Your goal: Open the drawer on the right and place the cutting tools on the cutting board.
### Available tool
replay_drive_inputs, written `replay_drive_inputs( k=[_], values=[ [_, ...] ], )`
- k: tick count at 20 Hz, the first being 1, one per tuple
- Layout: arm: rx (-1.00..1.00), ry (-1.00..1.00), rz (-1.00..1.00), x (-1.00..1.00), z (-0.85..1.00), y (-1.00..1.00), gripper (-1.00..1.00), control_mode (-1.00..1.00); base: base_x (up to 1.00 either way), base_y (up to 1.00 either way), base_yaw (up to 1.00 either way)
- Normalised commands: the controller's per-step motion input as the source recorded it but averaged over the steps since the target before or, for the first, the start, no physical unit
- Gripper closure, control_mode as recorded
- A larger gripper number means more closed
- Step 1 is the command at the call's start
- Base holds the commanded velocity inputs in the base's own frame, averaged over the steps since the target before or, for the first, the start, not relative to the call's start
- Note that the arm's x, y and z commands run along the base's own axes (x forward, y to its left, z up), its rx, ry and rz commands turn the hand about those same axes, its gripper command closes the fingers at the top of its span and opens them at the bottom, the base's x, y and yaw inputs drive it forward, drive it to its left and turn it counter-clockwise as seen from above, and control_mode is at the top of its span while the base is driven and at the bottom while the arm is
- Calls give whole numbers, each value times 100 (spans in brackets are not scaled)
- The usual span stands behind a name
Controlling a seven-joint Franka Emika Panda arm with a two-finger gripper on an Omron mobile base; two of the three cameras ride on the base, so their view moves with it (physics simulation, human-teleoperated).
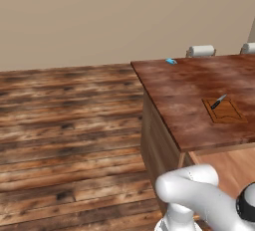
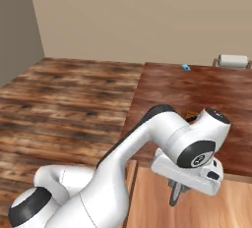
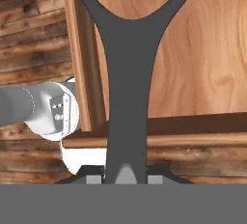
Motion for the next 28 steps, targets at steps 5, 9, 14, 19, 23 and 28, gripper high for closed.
replay_drive_inputs(
  k=[5, 9, 14, 19, 23, 28],
  values=[
    [-4, 0, -24, 71, 46, 68, 100, -100, 0, 0, 0],
    [-5, 0, -26, 88, 30, 48, 100, -100, 0, 0, 0],
    [-6, 5, -26, 98, 7, 17, 100, -100, 0, 0, 0],
    [-7, 4, -26, 90, 0, 0, 100, -100, 0, 0, 0],
    [-8, 3, -27, 83, -7, 0, 100, -100, 0, 0, 0],
    [-9, 3, -25, 73, -16, -11, 100, -100, 0, 0, 0]
  ],
)
